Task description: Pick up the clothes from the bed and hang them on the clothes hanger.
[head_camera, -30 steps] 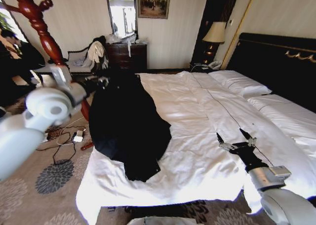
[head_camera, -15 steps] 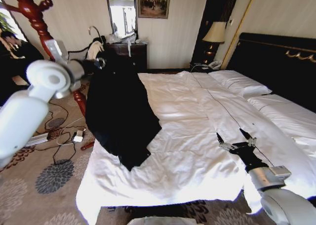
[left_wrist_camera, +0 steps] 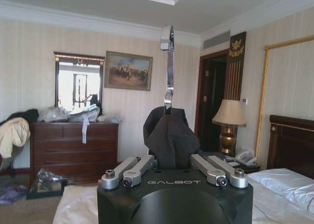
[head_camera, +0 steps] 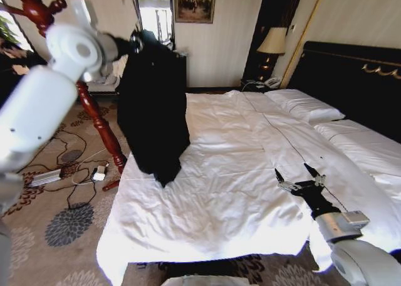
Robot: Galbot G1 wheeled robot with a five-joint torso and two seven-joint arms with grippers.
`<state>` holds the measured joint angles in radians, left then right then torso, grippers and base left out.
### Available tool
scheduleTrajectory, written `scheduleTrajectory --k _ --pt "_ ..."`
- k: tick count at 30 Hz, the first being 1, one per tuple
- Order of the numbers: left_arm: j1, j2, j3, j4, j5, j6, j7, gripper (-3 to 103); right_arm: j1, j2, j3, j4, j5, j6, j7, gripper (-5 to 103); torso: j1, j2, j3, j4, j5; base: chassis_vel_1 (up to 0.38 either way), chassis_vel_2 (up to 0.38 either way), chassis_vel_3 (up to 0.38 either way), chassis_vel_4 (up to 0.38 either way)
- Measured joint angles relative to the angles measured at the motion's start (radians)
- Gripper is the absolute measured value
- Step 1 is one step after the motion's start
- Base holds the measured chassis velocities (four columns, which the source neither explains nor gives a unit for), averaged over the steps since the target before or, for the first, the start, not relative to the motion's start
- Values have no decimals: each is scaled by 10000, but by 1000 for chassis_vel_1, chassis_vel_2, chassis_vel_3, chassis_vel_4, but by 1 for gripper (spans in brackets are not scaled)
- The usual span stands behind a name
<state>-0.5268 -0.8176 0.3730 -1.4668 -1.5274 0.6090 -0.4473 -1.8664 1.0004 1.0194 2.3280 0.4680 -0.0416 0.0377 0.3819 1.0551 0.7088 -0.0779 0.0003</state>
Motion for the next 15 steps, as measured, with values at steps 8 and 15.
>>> scheduleTrajectory --k 8,15 --pt "-1290 -569 720 1079 1 148 135 16 0 0 -1 1 0 0 0 100 0 0 0 0 -1 0 0 0 0" --pt "-1382 -672 852 1543 95 278 142 16 0 0 -1 1 0 0 0 100 -1 0 1 2 -4 0 0 0 0"
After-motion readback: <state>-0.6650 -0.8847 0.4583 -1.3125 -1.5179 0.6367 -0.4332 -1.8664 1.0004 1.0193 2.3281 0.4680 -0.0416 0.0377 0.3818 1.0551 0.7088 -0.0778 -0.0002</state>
